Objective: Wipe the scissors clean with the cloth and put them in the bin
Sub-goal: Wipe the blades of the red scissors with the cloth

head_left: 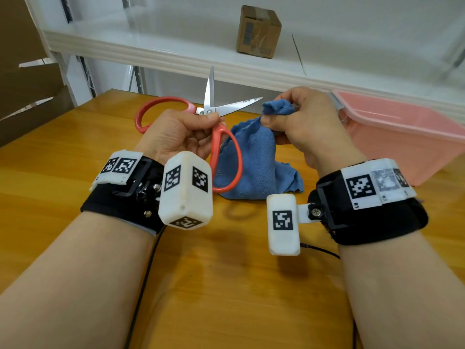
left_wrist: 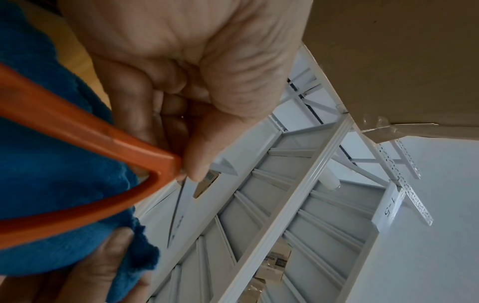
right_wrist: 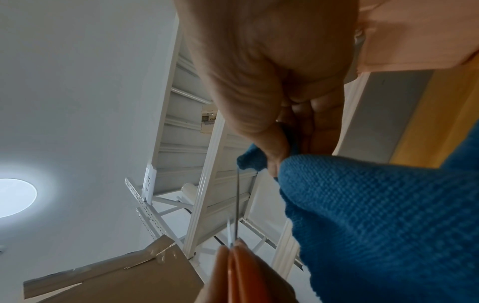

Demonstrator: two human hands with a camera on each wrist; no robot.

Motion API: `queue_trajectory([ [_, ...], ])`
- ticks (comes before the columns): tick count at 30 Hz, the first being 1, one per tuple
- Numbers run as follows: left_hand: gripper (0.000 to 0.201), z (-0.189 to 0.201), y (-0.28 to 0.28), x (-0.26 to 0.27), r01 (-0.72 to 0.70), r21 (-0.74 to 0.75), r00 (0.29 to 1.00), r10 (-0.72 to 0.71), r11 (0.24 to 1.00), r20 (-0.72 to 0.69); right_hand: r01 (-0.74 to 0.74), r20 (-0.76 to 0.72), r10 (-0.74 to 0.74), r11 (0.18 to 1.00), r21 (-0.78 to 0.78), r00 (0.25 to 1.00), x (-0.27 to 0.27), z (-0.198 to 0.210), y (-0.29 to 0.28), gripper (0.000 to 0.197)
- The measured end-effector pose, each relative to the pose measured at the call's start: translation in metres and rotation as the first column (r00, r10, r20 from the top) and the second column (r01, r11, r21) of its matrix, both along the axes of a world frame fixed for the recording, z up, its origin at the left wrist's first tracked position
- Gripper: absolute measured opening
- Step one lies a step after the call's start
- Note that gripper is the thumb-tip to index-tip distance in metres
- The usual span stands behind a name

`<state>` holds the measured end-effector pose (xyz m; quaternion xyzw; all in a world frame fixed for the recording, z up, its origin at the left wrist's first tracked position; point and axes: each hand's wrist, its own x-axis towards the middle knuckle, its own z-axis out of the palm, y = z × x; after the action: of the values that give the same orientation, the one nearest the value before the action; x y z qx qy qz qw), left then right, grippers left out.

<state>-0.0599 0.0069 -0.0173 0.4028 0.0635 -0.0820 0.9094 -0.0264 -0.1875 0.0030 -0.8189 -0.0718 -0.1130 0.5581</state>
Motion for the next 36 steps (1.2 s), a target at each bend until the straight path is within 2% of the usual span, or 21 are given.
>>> queue_trajectory([
  [3, 0.053, -0.003, 0.003, 0.005, -0.022, -0.027, 1.0, 0.022, 0.999, 0.001, -0.019, 0.033, 0.018, 0.999, 0.034, 0.999, -0.005, 0.007, 0.001, 0.023],
  [5, 0.04, -0.003, 0.002, 0.006, -0.029, -0.024, 1.0, 0.029, 0.999, -0.011, -0.031, 0.057, 0.029, 0.999, 0.035, 0.998, -0.007, 0.011, 0.001, 0.024],
  [7, 0.008, -0.001, 0.0, 0.004, -0.044, 0.025, 0.999, 0.044, 0.999, -0.016, -0.032, 0.08, 0.031, 0.999, 0.01, 0.996, -0.008, 0.014, 0.002, 0.025],
  [9, 0.016, -0.001, -0.003, 0.004, -0.044, 0.059, 0.999, 0.044, 0.997, -0.002, -0.007, 0.134, 0.012, 0.999, -0.039, 0.991, -0.011, 0.015, 0.006, 0.026],
  [12, 0.004, -0.001, -0.007, 0.003, -0.007, 0.104, 1.0, 0.006, 0.995, 0.005, 0.05, 0.215, -0.028, 0.994, -0.099, 0.976, -0.014, 0.014, 0.017, 0.026],
  [19, 0.015, 0.0, -0.014, -0.004, 0.096, 0.178, 0.994, -0.105, 0.979, 0.042, 0.062, 0.267, -0.016, 0.984, -0.167, 0.964, -0.015, 0.004, 0.036, 0.027],
  [25, 0.019, 0.0, -0.017, -0.006, 0.052, 0.2, 0.996, -0.064, 0.978, 0.055, 0.025, 0.28, 0.066, 0.951, -0.307, 0.958, -0.017, 0.002, 0.038, 0.029],
  [32, 0.019, -0.001, -0.022, -0.006, 0.023, 0.278, 0.998, -0.04, 0.96, 0.054, 0.161, 0.344, -0.001, 0.885, -0.438, 0.939, -0.009, -0.008, 0.031, 0.025],
  [36, 0.016, 0.001, -0.025, -0.008, -0.013, 0.302, 0.999, 0.003, 0.953, 0.033, 0.21, 0.306, -0.093, 0.902, -0.377, 0.947, 0.001, -0.01, 0.015, 0.017],
])
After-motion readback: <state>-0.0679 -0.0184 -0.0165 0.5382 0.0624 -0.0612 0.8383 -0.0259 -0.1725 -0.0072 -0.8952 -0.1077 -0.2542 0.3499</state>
